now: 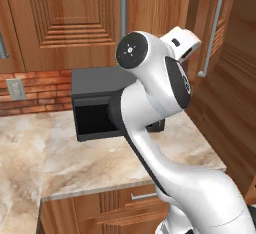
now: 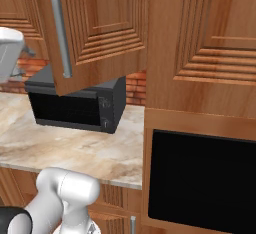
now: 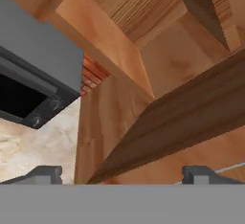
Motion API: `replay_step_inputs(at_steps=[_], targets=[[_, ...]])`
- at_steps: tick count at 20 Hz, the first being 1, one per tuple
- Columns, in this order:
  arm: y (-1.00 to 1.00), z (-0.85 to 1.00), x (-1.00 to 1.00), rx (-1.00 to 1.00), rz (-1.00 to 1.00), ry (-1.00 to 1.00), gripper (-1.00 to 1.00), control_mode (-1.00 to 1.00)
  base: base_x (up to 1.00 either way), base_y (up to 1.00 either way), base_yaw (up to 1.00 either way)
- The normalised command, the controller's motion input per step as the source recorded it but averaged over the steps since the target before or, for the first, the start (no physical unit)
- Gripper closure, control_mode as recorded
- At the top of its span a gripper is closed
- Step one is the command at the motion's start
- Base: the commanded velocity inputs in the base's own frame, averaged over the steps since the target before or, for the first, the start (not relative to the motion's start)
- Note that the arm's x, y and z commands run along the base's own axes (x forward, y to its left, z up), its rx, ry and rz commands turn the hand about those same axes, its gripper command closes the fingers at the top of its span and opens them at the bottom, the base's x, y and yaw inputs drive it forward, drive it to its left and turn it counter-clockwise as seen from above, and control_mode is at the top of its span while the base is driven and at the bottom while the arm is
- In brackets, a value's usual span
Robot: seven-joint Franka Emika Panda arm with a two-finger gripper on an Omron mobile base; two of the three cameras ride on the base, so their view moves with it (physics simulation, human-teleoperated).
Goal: Open the cabinet. Pick the dish brush and place it next to the sink. Then close the cabinet.
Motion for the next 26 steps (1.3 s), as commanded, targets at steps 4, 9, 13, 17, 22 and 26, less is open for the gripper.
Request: replay_step_inputs(at_steps=[4,9,13,17,22,26], targets=[[0.00,0.00,0.45,-0.24,-0.25,0.19,-1.00,-1.00,0.00,0.00,0.00],[0.01,0.00,0.48,-0.15,-0.12,0.02,-1.00,-1.00,0.00,0.00,0.00],[0.01,-0.15,0.34,-0.03,0.00,0.00,-1.00,-1.00,0.00,0.00,0.00],[-0.30,-0.10,0.02,-0.06,-0.05,0.00,-1.00,-1.00,0.00,0.00,0.00],[-0.46,-0.04,0.00,-0.09,-0.10,0.00,-1.00,-1.00,0.00,0.00,0.00],[-0.42,0.00,0.00,-0.07,-0.09,0.00,-1.00,-1.00,0.00,0.00,0.00]])
